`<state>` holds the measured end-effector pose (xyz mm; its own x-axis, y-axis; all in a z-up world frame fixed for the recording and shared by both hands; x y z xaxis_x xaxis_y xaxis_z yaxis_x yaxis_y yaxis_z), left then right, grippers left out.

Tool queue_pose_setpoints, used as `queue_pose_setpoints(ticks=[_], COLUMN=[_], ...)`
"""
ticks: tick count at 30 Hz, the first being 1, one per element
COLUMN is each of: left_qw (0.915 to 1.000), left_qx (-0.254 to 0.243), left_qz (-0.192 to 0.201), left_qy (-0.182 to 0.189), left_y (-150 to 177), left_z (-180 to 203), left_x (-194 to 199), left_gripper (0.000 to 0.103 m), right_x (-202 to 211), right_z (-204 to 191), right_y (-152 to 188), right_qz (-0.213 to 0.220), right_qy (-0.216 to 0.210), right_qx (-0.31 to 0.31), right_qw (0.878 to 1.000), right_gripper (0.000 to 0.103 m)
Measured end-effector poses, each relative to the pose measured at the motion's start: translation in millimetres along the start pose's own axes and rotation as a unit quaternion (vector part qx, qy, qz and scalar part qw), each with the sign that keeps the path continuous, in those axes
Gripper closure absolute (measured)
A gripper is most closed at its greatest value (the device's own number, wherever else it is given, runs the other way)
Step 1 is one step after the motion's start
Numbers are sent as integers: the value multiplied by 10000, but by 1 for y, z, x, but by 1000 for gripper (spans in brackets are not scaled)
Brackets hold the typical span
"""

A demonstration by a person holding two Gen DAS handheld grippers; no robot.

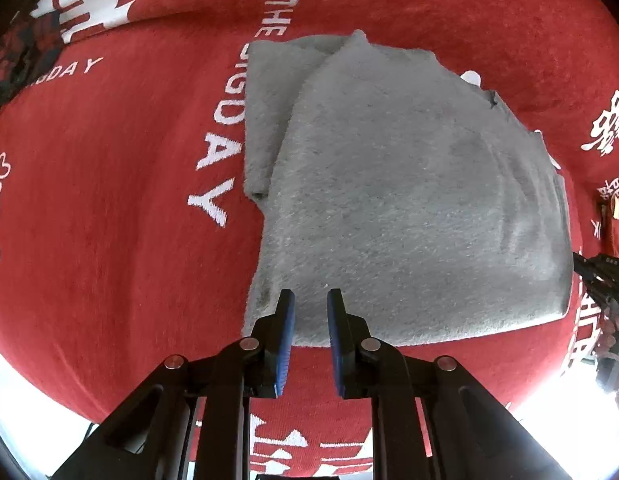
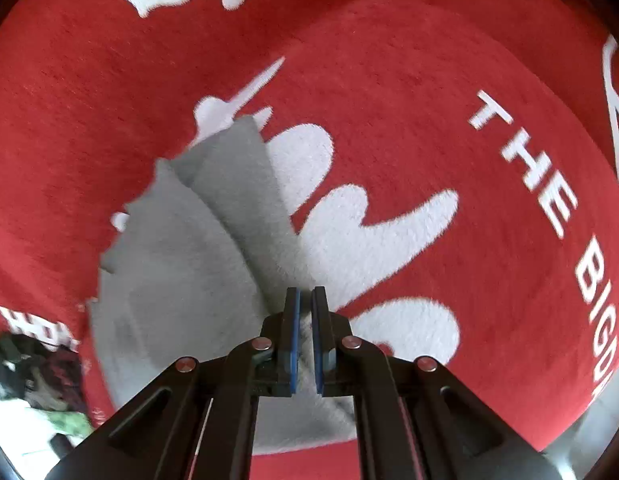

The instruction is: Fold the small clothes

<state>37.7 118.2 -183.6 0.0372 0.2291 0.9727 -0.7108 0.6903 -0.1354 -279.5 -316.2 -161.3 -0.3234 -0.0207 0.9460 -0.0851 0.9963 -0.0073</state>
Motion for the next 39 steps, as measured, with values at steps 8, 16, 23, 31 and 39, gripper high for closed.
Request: queue_pose_setpoints(ticks=[8,16,23,31,39], left_qw=[10000,9998,9987,9973,9982], left_qx=[-64,-176,-322,-259,60], left_qz=[38,-28,-258,73,178], left_qy=[3,-8,-315,-678,-574], left_y=[-5,-8,-6,-8,-14], left_z=[15,23,24,15,-22], left_x=[5,8,-2,12,15], left_gripper=[85,85,83,0,0], right_x=[18,45,41,22,4], right_z=[-2,-5,-29,-67,-104], right_y=[7,47,92,140,181], right_qz=[158,167,-143,-619,-1156], right_qy=[626,555,397,89,-580], right_qx=[579,669,988,1272,1302], right_qw=[9962,9961,9942,9899,9830], right_gripper=[91,87,87,64,52])
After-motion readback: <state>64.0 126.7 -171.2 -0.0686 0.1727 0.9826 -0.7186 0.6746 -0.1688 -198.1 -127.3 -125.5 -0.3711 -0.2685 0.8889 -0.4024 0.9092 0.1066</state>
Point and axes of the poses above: each gripper's, at about its wrist camera, not at the fingertips, and x roughly against the way its jaws point, z to its right, y to its underside, the point moved 4 cm from there along -x, roughly the way its jaws point, and after that the axes turned 10 degrees about -x, right-handed, at the moved point
